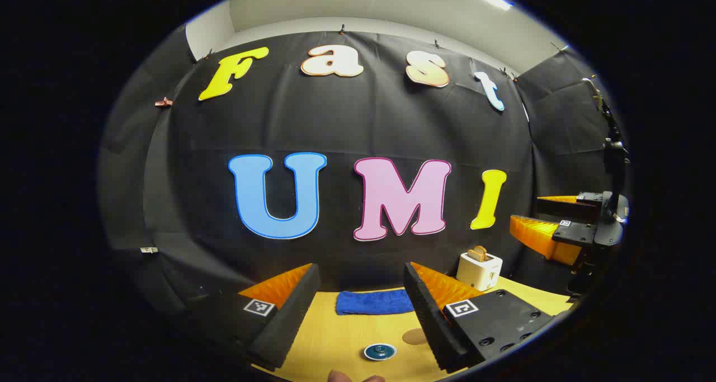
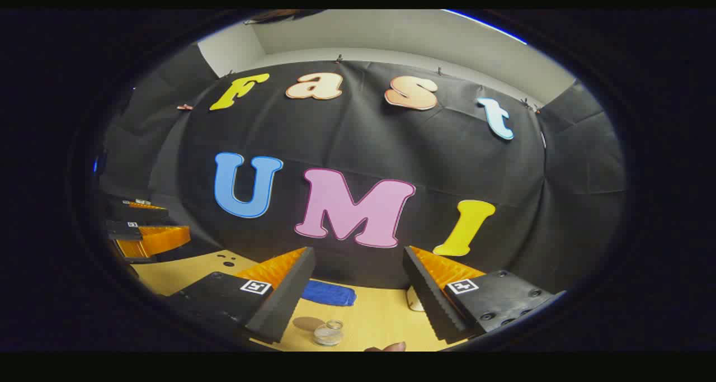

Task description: Open the teacup lid with one hand, grasp the water bottle and pour water into the teacup with the other hand; after pouring, place the water bottle on the coaster and then close the teacup lid.

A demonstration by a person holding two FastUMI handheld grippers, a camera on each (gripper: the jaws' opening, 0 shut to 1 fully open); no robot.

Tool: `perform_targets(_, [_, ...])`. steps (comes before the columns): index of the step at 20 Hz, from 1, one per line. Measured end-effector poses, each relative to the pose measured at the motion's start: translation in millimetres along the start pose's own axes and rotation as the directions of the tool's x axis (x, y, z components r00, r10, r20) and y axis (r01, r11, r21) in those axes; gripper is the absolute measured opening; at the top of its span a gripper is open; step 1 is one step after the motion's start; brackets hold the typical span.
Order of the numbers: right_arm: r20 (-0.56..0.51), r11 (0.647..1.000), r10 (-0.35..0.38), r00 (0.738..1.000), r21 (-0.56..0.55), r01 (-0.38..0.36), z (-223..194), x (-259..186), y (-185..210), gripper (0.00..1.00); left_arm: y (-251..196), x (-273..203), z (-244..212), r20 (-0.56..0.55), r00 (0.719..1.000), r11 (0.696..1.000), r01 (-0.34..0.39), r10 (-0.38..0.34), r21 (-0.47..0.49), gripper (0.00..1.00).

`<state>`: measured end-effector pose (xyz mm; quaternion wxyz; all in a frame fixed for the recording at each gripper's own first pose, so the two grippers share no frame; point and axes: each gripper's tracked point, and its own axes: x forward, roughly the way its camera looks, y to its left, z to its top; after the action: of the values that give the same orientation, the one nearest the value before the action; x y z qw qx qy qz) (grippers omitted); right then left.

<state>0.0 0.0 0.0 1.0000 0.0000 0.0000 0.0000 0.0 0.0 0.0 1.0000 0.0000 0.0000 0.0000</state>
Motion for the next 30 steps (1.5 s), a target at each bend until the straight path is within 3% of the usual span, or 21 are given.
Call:
perform_targets(10, [0.001, 1.000, 0.009, 1.000, 0.003, -0.009, -1, 1, 2, 0.97, -1, -4, -3, -0.006, 1.000, 1.000, -0.008, 0.008, 0.001, 0.95])
perform_targets(20, [-0.010, 1.000, 0.025, 1.000, 0.006, -0.025, -12, -2, 4, 0.98, -17, -2, -11, -0.002, 1.000, 0.999, 0.030, -0.030, 0.011, 0.95])
perform_targets(23, [-0.014, 0.998, 0.053, 0.999, 0.019, -0.052, -26, 1, 11, 0.97, -26, 5, -35, -0.012, 0.999, 0.999, 0.049, -0.049, -0.011, 0.95])
perform_targets(26, [-0.031, 0.997, 0.071, 0.997, 0.026, -0.070, -49, 4, 18, 0.98, -30, 18, -70, -0.042, 0.998, 0.999, 0.044, -0.043, 0.025, 0.95])
perform_targets(30, [-0.077, 0.995, 0.084, 0.993, 0.053, -0.080, -104, 8, 25, 0.98, -45, 40, -136, -0.063, 0.994, 0.995, 0.087, -0.084, 0.044, 0.95])
